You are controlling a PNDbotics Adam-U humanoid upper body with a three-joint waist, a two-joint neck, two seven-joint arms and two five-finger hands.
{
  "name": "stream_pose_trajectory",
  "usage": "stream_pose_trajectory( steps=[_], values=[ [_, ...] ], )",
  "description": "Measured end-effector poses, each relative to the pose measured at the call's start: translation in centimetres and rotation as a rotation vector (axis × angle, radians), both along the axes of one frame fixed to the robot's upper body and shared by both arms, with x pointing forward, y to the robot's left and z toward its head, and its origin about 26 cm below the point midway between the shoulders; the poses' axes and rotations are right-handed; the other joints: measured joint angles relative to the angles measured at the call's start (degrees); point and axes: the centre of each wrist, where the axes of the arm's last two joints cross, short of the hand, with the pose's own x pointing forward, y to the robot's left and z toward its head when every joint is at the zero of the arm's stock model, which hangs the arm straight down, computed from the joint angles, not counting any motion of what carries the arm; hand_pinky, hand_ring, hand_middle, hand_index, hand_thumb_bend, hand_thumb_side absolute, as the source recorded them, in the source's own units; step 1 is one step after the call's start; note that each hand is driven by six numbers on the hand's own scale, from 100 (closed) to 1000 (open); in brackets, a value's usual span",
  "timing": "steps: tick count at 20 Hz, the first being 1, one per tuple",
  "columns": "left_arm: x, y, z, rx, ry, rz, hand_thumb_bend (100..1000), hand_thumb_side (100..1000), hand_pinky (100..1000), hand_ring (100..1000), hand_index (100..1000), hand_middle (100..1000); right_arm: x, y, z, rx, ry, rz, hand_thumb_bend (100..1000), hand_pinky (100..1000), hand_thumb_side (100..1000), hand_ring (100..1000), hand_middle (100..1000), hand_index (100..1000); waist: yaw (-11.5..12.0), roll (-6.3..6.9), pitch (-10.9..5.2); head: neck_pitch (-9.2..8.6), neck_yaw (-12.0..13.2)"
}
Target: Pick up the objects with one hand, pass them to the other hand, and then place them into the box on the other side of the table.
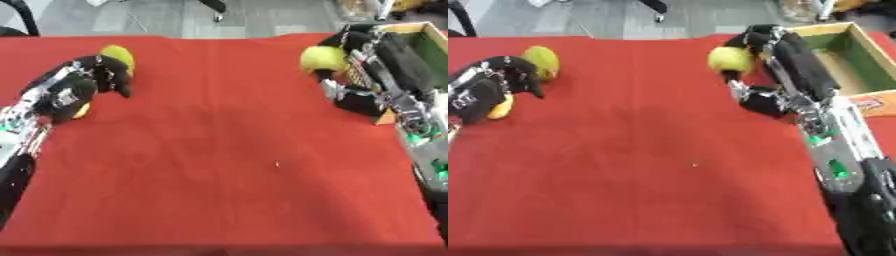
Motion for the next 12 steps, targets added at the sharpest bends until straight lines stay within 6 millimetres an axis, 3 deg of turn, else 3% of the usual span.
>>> stream_pose_trajectory(
  steps=[4,7,9,12],
  values=[
    [-1.9,0.7,-0.1,-0.063,-0.025,0.099,736,576,657,566,736,563,1.2,-5.4,2.1,0.025,0.048,-0.186,100,654,131,563,433,719,1.0,0.0,0.0,0.0,-0.8],
    [-2.5,0.1,0.6,-0.089,-0.049,0.135,734,575,658,566,736,564,1.9,-8.3,3.2,0.051,0.101,-0.311,100,671,242,587,488,753,1.8,0.04,0.0,0.0,-1.6],
    [-2.7,-0.4,0.9,-0.104,-0.062,0.147,734,575,658,567,736,564,2.5,-9.4,3.5,0.058,0.151,-0.379,161,684,336,608,528,775,2.4,0.15,0.0,0.0,-2.1],
    [-3.0,-1.0,1.1,-0.125,-0.07,0.154,734,575,658,568,737,565,3.7,-10.1,3.3,0.049,0.246,-0.467,331,716,540,682,650,840,3.4,0.38,0.0,0.0,-2.7]
  ],
)
